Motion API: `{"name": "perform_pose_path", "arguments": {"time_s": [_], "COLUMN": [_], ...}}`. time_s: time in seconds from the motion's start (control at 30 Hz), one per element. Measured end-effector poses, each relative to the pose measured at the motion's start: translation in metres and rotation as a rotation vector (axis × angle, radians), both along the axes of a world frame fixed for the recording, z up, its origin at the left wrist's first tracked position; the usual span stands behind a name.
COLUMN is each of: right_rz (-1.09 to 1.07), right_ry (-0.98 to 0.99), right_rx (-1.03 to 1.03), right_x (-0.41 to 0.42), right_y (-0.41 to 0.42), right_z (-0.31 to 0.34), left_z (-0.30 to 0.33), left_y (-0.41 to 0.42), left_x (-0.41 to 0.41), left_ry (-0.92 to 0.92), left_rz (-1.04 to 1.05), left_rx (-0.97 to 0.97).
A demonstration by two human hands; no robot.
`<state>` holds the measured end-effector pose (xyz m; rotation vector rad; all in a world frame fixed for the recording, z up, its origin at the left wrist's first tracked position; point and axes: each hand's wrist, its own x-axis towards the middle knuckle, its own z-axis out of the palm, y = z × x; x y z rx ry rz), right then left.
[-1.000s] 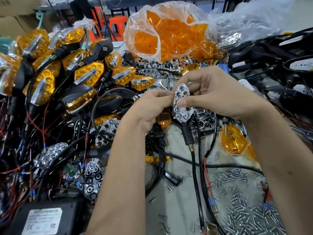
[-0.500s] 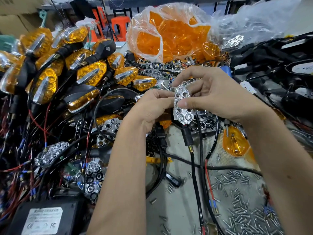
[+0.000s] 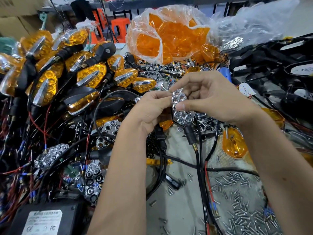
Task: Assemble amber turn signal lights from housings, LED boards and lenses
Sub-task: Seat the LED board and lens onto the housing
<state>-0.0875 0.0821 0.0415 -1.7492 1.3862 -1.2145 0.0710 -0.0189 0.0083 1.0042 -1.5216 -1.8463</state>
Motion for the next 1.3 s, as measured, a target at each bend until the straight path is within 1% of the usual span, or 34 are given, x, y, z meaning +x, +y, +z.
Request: {"name": "perform_pose_path", "arguments": {"time_s": [0.17,0.3,0.33,0.43,0.47,0.53,0.57,0.67,0.8,0.93,0.97,1.13,1.2,1.3], "right_rz": [-0.073,-0.139,-0.162,-0.256,-0.255,-0.180,-0.137,-0.075,-0.081,-0.075,-0.075,-0.065,-0.062,-0.081], "right_ry": [0.036,0.115,0.093,-0.072,-0.139,-0.305,-0.340,-0.288,-0.215,-0.218,-0.223,-0.269,-0.284,-0.294], "right_rx": [0.005,-0.025,-0.013,0.089,0.136,0.213,0.228,0.205,0.171,0.150,0.148,0.129,0.124,0.139], "right_x": [-0.001,-0.001,-0.002,-0.003,-0.003,-0.005,-0.006,-0.011,-0.016,-0.018,-0.019,-0.024,-0.024,-0.023], "right_y": [-0.003,-0.003,-0.004,-0.006,-0.007,-0.005,-0.005,-0.002,0.001,0.003,0.003,0.005,0.005,0.004], "right_z": [-0.004,-0.006,-0.008,-0.013,-0.015,-0.016,-0.016,-0.014,-0.011,-0.013,-0.013,-0.015,-0.016,-0.017], "left_z": [-0.001,-0.002,-0.002,-0.001,0.000,0.000,0.000,0.000,0.002,0.003,0.004,0.007,0.008,0.008], "left_y": [0.001,-0.001,-0.001,-0.002,-0.002,-0.001,0.000,0.002,0.005,0.006,0.006,0.008,0.010,0.011], "left_x": [-0.001,-0.003,-0.003,-0.004,-0.004,-0.004,-0.004,-0.002,-0.003,-0.001,0.000,0.000,-0.002,-0.003], "left_ry": [0.066,0.185,0.226,0.338,0.374,0.426,0.442,0.476,0.467,0.450,0.438,0.371,0.353,0.319], "left_rz": [0.014,0.058,0.075,0.119,0.125,0.112,0.098,0.062,0.027,0.005,0.001,0.044,0.070,0.093], "left_rx": [0.026,0.028,0.019,-0.020,-0.040,-0.097,-0.128,-0.182,-0.182,-0.180,-0.211,-0.487,-0.551,-0.592]}}
